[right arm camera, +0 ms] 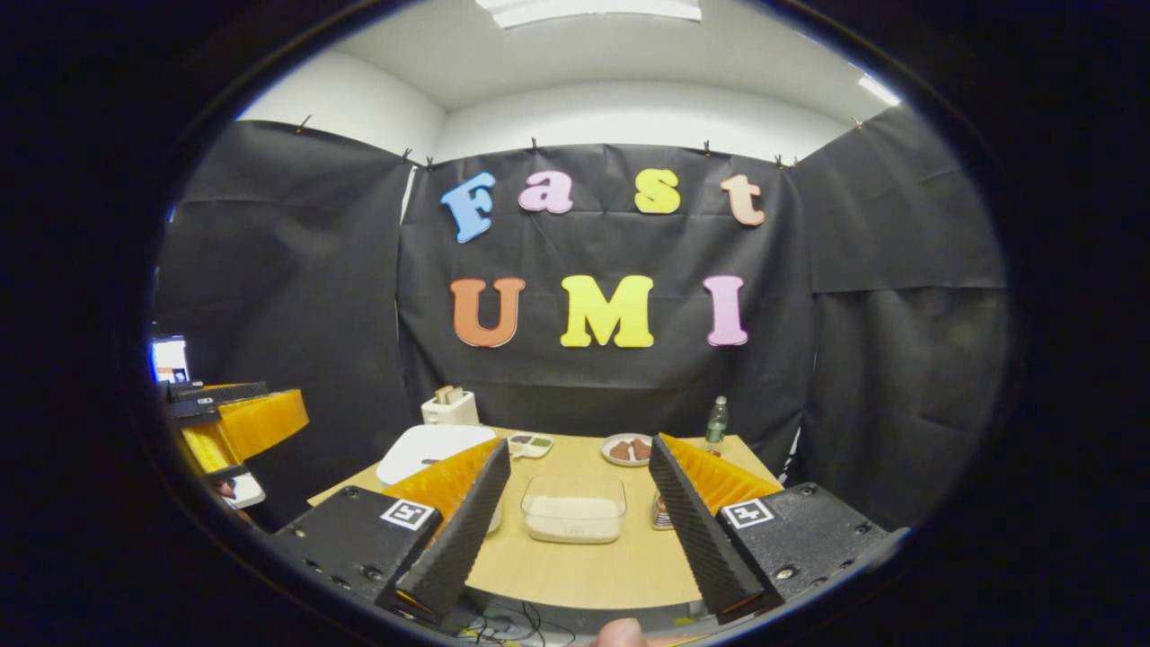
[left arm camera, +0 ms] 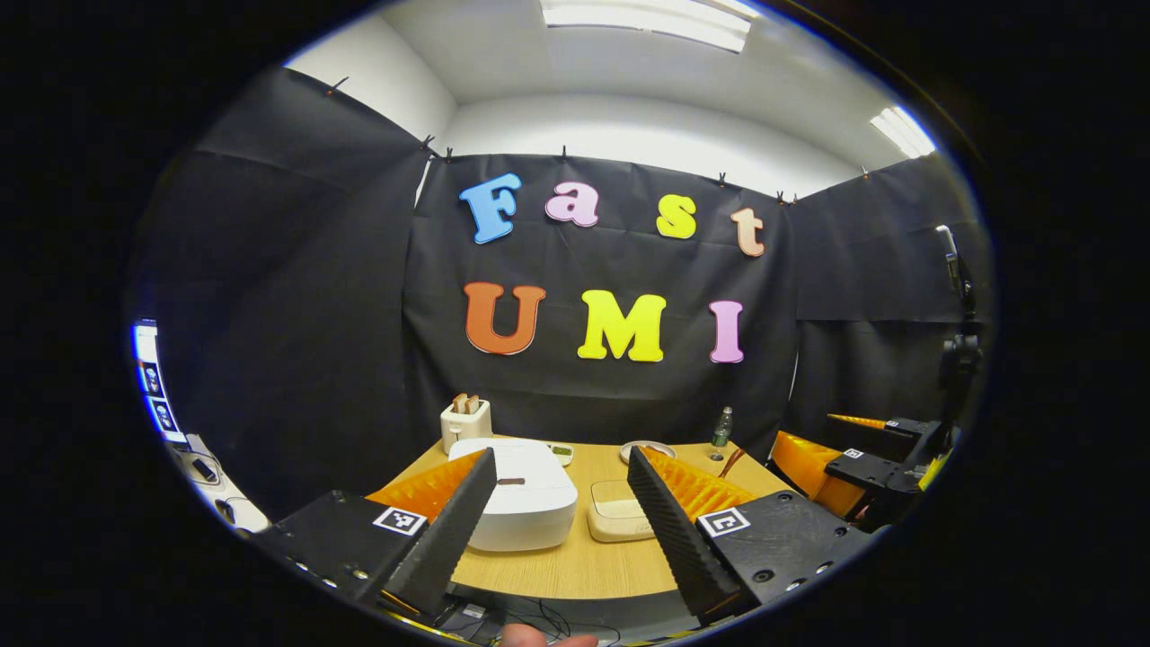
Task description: Close the left gripper, press the button to open the rice cooker; take a wooden spoon from the chopstick holder with the right hand, scoop a spoonful of rice and pour it into the rice cooker, then put the wooden spoon back into the chopstick holder.
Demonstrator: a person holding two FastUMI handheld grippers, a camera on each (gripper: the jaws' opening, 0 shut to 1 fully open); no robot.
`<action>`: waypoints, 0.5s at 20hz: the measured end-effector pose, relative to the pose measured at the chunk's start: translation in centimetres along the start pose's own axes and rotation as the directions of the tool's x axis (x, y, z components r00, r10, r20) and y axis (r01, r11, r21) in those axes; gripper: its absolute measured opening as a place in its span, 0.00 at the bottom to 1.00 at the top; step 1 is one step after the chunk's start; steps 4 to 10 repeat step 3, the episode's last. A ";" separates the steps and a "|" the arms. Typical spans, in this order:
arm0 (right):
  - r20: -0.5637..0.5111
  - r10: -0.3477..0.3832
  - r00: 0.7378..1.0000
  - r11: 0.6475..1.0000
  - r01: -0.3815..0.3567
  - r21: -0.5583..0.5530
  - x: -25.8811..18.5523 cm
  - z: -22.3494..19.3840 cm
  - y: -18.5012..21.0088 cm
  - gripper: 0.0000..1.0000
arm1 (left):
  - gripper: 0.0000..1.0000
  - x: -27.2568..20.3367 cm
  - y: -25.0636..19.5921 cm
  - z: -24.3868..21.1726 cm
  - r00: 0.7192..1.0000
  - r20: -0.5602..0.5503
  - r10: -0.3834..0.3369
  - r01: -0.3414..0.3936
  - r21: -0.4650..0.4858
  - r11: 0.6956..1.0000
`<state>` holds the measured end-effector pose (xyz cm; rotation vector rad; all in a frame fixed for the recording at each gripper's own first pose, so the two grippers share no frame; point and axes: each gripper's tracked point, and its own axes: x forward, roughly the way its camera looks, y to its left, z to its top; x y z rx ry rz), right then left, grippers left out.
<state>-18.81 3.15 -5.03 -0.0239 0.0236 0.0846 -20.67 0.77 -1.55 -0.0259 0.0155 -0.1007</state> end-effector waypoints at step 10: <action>0.001 0.002 1.000 1.000 -0.002 0.006 0.2 0.0 -0.1 0.99 | 0.94 0.3 -0.2 0.0 1.000 -0.001 0.002 -0.002 0.004 1.000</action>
